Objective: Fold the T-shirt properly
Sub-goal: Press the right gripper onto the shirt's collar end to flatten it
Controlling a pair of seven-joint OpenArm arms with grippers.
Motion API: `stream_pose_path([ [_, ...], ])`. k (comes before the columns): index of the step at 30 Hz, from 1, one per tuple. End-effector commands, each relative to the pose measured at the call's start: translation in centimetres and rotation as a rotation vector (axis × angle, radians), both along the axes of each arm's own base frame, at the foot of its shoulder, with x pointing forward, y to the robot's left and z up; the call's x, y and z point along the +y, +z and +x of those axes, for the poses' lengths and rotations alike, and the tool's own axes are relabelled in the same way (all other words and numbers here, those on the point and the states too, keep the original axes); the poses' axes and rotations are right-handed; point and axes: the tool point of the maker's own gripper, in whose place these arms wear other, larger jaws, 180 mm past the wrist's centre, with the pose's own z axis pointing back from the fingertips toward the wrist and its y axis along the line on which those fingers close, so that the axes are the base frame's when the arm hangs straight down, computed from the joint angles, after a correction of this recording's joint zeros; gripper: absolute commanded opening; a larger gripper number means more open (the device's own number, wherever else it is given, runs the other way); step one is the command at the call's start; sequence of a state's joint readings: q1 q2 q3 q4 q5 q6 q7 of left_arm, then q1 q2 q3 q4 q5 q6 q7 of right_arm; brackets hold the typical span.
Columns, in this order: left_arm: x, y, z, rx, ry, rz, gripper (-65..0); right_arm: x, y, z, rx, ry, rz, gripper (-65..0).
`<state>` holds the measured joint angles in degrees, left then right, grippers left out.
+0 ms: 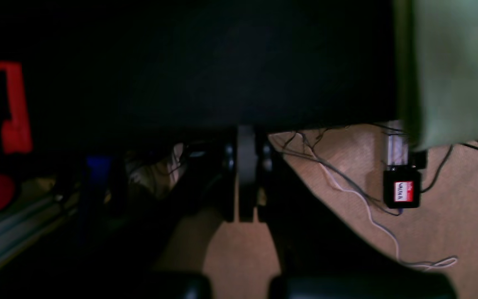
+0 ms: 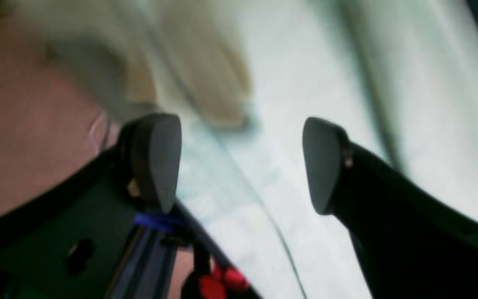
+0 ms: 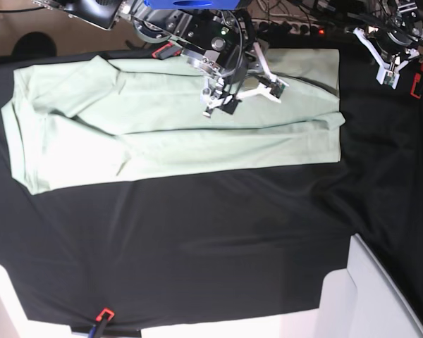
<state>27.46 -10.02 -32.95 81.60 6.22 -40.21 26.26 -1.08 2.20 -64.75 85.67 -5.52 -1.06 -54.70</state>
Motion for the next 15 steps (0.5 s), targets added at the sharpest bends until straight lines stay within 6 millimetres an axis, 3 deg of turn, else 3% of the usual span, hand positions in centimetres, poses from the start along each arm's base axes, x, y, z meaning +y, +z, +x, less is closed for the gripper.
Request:
stream_pose_path([
  [1,0.9,0.9,0.6,-0.022,-0.009,0.028,-65.0,0.9,0.7,-0.2,-0.019,0.010,0.027,-22.6],
  [7,0.9,0.9,0.7,-0.022,-0.008,0.027,-65.0,0.5,0.3,-0.7,-0.004,0.006,0.016,-24.2],
  [15,0.9,0.8,0.7,-0.021,-0.007,0.026,-65.0,-0.5,-2.9,-1.2,0.018,0.020,-0.031,-23.9],
])
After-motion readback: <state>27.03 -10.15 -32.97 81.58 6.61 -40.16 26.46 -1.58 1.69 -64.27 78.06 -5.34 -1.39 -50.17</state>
